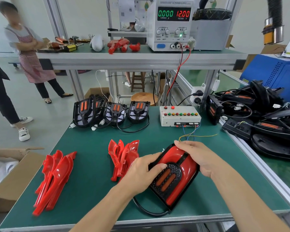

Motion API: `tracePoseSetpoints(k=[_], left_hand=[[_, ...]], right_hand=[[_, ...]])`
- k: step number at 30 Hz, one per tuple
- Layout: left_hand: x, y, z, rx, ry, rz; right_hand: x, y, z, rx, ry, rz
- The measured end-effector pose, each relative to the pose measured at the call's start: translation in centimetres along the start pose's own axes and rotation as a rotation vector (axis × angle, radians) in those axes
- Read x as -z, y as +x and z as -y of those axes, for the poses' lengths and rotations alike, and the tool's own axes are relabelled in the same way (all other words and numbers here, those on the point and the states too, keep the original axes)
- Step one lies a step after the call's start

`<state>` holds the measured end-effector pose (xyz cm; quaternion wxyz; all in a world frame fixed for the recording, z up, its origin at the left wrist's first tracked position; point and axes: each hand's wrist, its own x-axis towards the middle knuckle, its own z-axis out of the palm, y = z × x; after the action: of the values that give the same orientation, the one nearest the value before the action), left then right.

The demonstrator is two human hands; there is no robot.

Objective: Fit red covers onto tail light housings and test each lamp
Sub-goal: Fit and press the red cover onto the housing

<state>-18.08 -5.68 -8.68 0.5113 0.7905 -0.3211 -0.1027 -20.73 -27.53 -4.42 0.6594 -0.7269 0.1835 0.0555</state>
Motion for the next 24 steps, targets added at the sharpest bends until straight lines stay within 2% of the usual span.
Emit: tracePoseSetpoints(k=[3, 8, 24], left_hand=[[-0.27, 0.03, 0.08, 0.010, -0.032, -0.019], [-0.71, 0.23, 0.13, 0.023, -0.076, -0.027], [-0.88, 0.43, 0.31, 0.063, -0.150, -0.031]], right_hand=[[0.01, -0.03, -0.49, 0.016, -0.003, -0.026], [0.81, -0.38, -0.38, -0.031, 0.048, 0.060], [0.66, -0.14, -0.06, -0.063, 0.097, 0.035]])
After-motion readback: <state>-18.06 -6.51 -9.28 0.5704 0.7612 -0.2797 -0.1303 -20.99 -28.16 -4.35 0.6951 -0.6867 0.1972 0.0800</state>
